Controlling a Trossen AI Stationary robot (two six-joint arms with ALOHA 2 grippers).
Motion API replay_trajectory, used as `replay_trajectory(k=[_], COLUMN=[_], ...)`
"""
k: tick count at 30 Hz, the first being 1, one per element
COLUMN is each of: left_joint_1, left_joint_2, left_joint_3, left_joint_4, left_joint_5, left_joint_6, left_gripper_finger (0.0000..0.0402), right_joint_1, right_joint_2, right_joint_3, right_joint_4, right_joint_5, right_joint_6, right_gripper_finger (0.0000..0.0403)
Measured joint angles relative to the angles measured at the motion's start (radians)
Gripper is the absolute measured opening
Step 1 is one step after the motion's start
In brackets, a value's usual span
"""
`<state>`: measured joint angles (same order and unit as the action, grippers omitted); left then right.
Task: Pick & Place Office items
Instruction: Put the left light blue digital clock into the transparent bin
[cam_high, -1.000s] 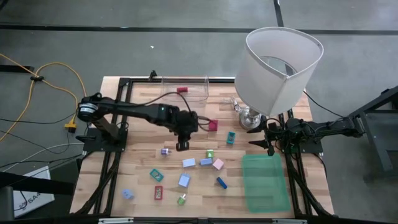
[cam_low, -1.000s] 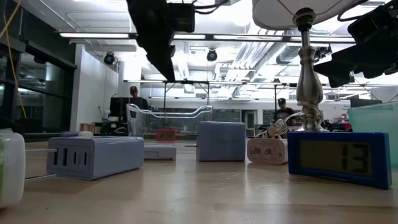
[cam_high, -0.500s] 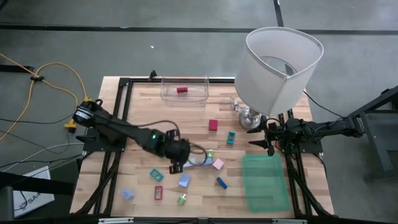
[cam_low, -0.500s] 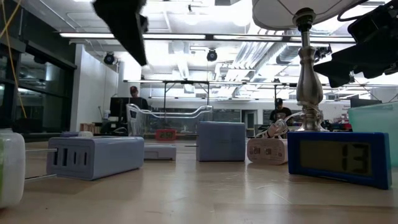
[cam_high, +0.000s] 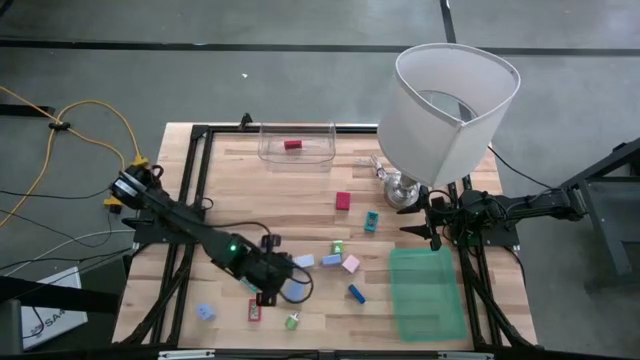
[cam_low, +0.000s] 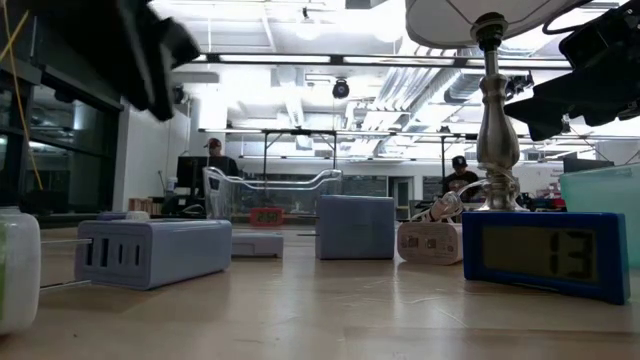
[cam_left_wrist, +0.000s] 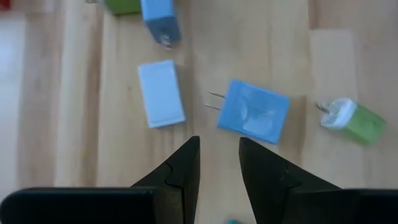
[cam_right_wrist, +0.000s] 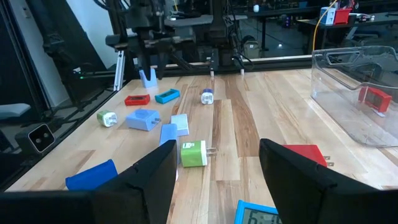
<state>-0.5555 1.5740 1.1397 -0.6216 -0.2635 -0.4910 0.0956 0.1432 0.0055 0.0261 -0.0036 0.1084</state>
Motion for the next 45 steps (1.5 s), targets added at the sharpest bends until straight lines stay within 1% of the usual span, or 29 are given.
replay_trajectory(k=[4,8,11,17,22,25,28,33,36,39,45], left_joint_1=[-0.029,-0.059,-0.074,-0.085,-0.061,-0.038,-0.034,-0.045,-0.061,-0.075,-0.105], left_joint_2=[-0.047,-0.092,-0.134,-0.234,-0.309,-0.316,-0.316,-0.316,-0.316,-0.302,-0.237], left_joint_3=[-0.115,-0.19,-0.233,-0.312,-0.339,-0.35,-0.357,-0.358,-0.358,-0.358,-0.358], left_joint_4=[0.087,0.089,0.086,0.065,0.063,0.055,0.057,0.056,0.056,0.056,0.059], left_joint_5=[0.006,0.015,0.045,0.147,0.196,0.211,0.235,0.243,0.238,0.228,0.247], left_joint_6=[-0.016,-0.024,-0.023,0.074,0.14,0.157,0.162,0.175,0.208,0.238,0.252], left_gripper_finger=[0.0105,0.0105,0.0105,0.0105,0.0108,0.0127,0.0161,0.0223,0.0247,0.026,0.0263], right_joint_1=[0.0,0.0,0.0,0.0,0.0,0.0,0.0,0.0,0.0,0.0,0.0], right_joint_2=[0.0,0.0,0.0,0.0,0.0,0.0,0.0,0.0,0.0,0.0,0.0], right_joint_3=[0.0,0.0,0.0,0.0,0.0,0.0,0.0,0.0,0.0,0.0,0.0], right_joint_4=[0.0,0.0,0.0,0.0,0.0,0.0,0.0,0.0,0.0,0.0,0.0], right_joint_5=[0.0,0.0,0.0,0.0,0.0,0.0,0.0,0.0,0.0,0.0,0.0], right_joint_6=[0.0,0.0,0.0,0.0,0.0,0.0,0.0,0.0,0.0,0.0,0.0], right_gripper_finger=[0.0215,0.0215,0.0215,0.0215,0.0215,0.0215,0.0215,0.0215,0.0215,0.0215,0.0215])
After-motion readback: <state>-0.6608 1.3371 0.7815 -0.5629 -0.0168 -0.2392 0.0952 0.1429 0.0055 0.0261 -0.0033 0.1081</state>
